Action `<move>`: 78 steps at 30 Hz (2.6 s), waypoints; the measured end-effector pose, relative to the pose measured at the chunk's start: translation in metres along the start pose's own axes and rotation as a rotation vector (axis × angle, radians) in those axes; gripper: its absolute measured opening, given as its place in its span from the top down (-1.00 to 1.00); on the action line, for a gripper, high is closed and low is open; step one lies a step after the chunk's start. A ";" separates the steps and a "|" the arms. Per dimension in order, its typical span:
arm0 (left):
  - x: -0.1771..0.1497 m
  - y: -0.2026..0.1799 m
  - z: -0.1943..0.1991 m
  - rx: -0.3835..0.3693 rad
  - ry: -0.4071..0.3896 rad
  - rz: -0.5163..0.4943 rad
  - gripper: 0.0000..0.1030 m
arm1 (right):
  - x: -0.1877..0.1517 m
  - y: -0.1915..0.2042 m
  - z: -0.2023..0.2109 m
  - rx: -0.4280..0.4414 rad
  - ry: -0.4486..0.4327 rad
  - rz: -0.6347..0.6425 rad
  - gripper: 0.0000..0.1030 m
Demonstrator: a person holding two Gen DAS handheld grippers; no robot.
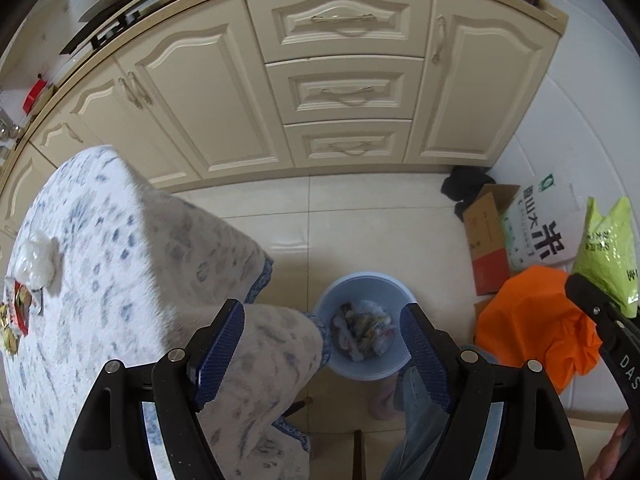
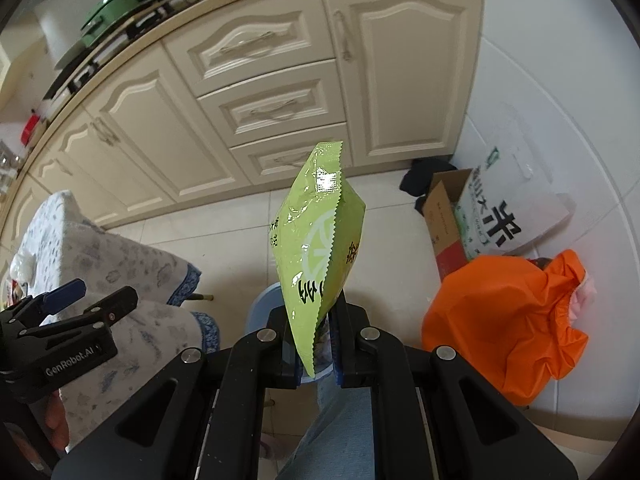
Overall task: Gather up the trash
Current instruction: 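Open the left tool to drop the tray while the right tool releases the green bag, then move both open tools back from the bin to the table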
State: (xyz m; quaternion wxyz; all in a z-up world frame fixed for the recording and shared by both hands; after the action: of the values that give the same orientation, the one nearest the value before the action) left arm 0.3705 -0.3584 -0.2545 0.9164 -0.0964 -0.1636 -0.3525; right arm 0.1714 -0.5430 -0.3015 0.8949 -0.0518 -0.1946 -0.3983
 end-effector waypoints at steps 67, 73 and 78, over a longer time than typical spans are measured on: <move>-0.143 0.172 0.173 0.089 -0.193 0.335 -0.55 | -0.055 0.181 0.072 0.064 -0.014 0.346 -0.78; -0.158 0.214 0.178 0.127 -0.186 0.409 -0.55 | -0.062 0.223 0.069 0.104 -0.002 0.411 -0.78; -0.165 0.251 0.176 0.144 -0.184 0.464 -0.55 | -0.064 0.259 0.068 0.127 0.000 0.459 -0.78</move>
State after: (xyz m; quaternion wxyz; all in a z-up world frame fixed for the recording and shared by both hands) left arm 0.3850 -0.0218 -0.1672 0.9584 -0.0974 -0.2447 -0.1098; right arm 0.3017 -0.3067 -0.2475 0.9634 -0.0384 -0.2024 -0.1716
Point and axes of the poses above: each gripper's, at about its wrist camera, not at the fingertips, and z roughly against the way its jaws point, y to its left, x to its top, the point moved 4 cm from there along -z, roughly the way its jaws point, and after that the axes turned 9 degrees about -x, right-handed, at the moved point
